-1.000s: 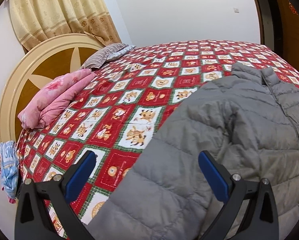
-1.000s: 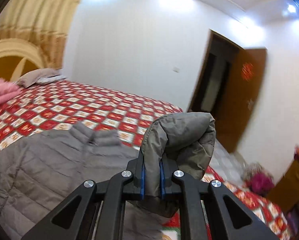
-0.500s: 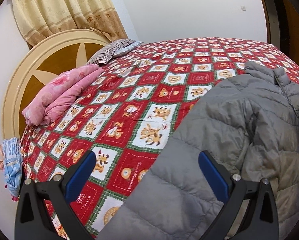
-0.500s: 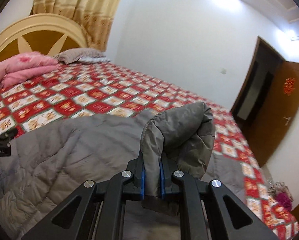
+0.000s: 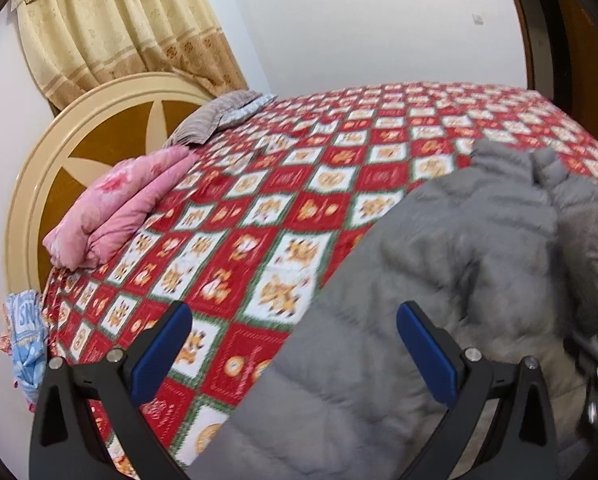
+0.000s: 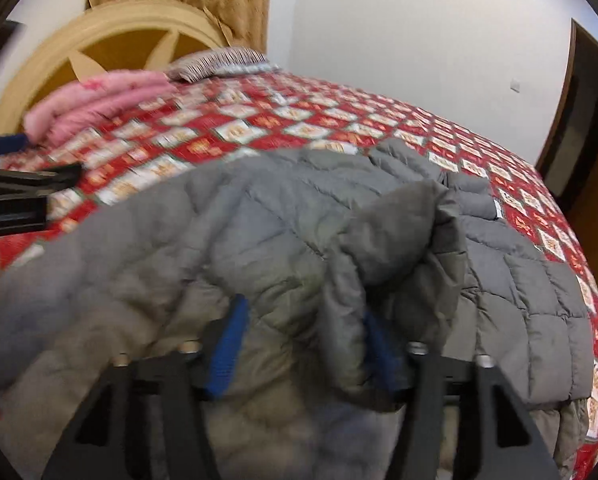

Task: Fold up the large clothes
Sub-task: 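Carry the sleeve across the jacket body and lay it down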

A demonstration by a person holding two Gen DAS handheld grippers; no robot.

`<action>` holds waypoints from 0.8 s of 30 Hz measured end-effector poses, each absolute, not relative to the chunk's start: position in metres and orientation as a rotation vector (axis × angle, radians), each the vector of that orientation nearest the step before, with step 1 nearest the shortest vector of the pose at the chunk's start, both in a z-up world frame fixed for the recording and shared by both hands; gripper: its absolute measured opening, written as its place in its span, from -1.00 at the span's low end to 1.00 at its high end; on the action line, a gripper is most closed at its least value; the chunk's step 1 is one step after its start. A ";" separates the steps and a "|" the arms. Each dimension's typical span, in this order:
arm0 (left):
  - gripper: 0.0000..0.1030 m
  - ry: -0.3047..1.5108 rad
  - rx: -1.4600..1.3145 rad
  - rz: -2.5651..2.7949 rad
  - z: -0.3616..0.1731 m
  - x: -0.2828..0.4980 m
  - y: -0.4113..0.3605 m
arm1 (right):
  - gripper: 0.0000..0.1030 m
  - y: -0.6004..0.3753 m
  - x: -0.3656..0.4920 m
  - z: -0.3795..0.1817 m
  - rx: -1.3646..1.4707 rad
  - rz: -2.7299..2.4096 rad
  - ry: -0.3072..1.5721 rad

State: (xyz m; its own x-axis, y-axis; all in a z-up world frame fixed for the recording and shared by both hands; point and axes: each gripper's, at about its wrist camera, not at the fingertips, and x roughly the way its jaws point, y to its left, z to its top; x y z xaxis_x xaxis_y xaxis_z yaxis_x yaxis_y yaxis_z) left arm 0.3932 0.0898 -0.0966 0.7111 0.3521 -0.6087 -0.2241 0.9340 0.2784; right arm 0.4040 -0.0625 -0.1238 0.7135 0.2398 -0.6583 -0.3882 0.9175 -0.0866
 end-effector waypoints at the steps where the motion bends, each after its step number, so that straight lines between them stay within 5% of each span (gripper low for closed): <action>1: 1.00 0.704 0.189 0.313 -0.093 0.395 0.081 | 0.30 -0.070 0.398 -0.116 -0.204 0.366 0.689; 11: 1.00 0.615 0.242 0.137 -0.081 0.415 -0.031 | 0.22 -0.222 0.414 -0.095 0.033 0.048 0.683; 16: 1.00 0.599 0.379 0.208 -0.121 0.444 -0.064 | 0.17 -0.305 0.447 -0.109 0.190 -0.173 0.674; 24: 1.00 0.720 0.420 0.300 -0.191 0.473 -0.038 | 0.17 -0.305 0.492 -0.169 0.178 -0.091 0.826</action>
State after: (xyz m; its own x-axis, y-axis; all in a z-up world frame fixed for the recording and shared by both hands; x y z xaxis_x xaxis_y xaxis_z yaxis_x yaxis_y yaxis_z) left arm 0.4729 -0.0380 -0.1910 0.7151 0.4042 -0.5704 -0.1208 0.8751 0.4687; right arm 0.4917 -0.3047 -0.1690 0.6753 -0.0111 -0.7375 0.1494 0.9812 0.1220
